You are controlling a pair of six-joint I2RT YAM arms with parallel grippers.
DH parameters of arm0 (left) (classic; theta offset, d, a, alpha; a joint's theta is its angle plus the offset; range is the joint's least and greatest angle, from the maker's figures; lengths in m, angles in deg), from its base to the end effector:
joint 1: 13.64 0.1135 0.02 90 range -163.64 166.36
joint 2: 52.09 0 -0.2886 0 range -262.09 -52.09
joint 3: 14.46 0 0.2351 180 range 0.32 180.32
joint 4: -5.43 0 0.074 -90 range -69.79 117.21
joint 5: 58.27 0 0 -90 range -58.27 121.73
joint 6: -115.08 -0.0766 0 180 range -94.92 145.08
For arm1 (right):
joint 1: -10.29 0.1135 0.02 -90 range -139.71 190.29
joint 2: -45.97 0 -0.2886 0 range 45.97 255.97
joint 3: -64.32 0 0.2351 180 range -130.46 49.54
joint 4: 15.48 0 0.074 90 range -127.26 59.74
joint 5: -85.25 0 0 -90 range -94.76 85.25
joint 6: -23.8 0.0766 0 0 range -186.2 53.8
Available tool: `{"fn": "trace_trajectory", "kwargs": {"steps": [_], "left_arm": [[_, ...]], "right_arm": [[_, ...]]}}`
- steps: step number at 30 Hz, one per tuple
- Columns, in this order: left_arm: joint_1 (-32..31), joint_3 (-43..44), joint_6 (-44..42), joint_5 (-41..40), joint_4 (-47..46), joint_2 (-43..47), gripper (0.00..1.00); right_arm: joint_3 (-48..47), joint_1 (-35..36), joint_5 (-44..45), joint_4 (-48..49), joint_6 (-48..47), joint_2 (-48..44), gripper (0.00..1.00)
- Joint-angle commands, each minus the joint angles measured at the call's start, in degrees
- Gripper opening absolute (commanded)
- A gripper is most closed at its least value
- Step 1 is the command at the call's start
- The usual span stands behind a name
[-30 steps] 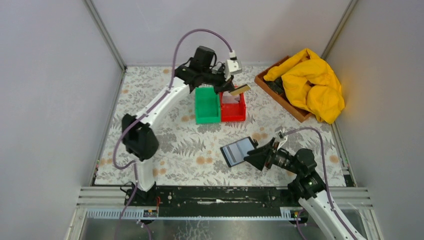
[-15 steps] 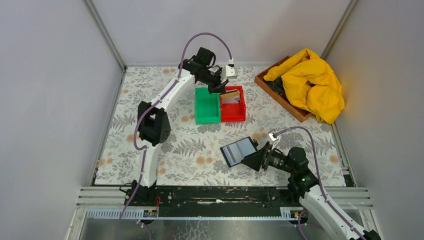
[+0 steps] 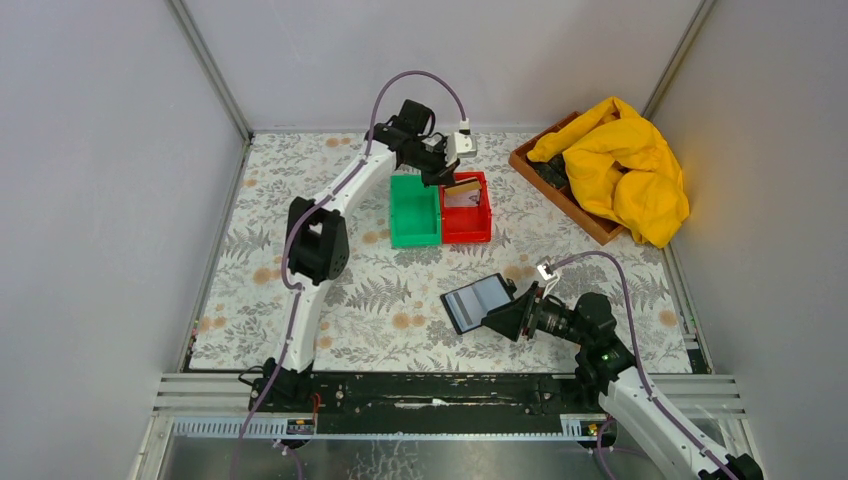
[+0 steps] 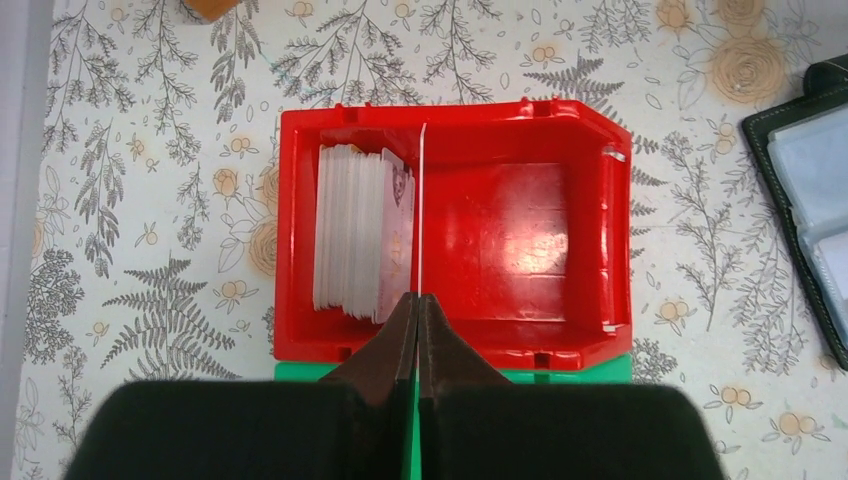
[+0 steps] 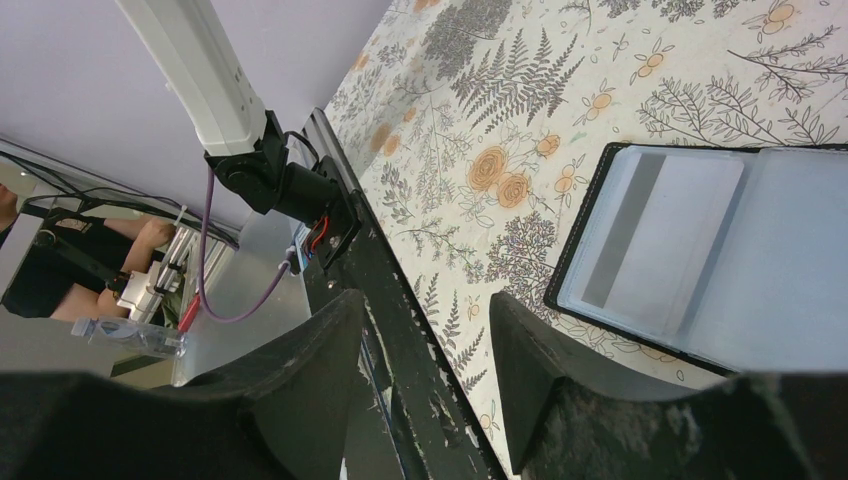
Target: Take the credit cards out of the card holder
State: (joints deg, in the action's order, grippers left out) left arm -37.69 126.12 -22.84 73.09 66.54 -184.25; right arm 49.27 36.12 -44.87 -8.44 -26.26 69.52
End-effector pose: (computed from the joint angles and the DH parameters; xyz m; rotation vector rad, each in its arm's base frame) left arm 0.4597 -0.2606 0.2573 1.5768 1.6763 -0.6837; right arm 0.0869 0.0969 0.1907 -0.3890 1.7490 1.4111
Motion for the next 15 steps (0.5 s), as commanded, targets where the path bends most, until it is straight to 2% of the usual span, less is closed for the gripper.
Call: {"fn": "trace_trajectory", "kwargs": {"steps": [1, 15], "left_arm": [[-0.9, 3.4, 1.1, -0.6, -4.1, -1.8, 0.0], [-1.5, 4.8, -0.2, -6.6, -4.2, -7.5, 0.0]], "right_arm": [[3.1, 0.1, -0.8, 3.9, 0.2, -0.1, 0.57], [3.4, 0.1, -1.1, 4.4, 0.5, 0.2, 0.57]]}}
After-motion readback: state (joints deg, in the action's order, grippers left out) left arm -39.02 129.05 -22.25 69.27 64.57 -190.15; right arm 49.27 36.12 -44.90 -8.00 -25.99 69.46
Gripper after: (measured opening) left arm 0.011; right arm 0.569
